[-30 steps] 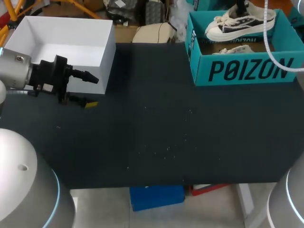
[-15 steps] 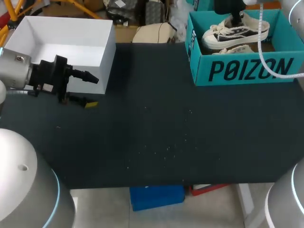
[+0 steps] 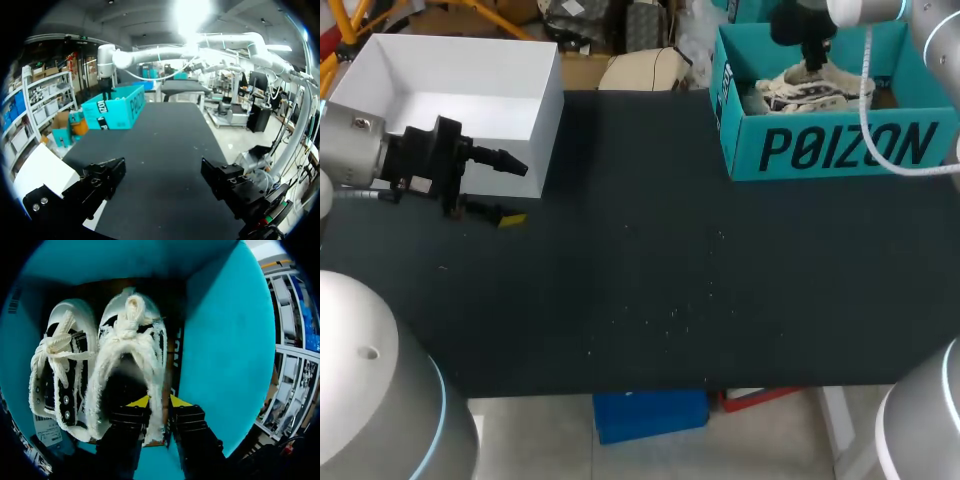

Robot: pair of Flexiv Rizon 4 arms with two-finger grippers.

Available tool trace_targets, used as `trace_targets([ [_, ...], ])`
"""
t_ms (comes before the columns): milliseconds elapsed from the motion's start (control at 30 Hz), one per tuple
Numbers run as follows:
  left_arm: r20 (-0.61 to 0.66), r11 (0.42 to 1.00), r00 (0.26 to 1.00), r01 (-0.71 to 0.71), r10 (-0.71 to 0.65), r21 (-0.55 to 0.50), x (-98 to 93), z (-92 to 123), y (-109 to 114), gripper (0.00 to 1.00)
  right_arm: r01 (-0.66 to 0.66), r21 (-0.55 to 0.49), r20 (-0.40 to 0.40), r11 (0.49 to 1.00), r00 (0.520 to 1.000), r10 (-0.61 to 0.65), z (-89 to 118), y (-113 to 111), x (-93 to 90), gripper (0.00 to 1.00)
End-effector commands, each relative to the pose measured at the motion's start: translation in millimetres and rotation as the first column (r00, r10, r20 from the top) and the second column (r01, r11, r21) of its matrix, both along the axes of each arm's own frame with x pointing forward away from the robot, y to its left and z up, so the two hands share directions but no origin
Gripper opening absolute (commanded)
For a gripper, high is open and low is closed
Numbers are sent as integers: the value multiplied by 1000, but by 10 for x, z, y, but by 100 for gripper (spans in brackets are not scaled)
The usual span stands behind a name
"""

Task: Take the shoe out of the shoebox, open the shoe tongue, remove and reinsert the insole, then place the shoe into the shoebox

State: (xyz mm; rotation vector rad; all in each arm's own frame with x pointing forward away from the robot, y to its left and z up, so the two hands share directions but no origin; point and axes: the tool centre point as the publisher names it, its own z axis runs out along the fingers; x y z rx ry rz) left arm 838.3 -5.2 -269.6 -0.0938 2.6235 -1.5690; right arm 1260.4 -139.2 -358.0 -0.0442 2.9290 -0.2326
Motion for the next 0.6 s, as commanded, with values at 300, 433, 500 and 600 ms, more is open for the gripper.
trace_targets([
  [300,2,1000,1000,-2,2,2,-2,-13,-9,100,18,-51,-13,999,1000,-19,382,-130,-112,73],
  [433,2,1000,1000,-2,2,2,-2,-13,-9,100,40,-62,-18,997,999,-41,590,-141,-259,47],
  [500,2,1000,1000,-2,2,2,-2,-13,-9,100,54,-71,-13,996,998,-55,696,-128,-335,47],
  [600,2,1000,1000,-2,2,2,-2,-13,-9,100,73,-83,5,994,997,-72,854,-96,-466,47],
])
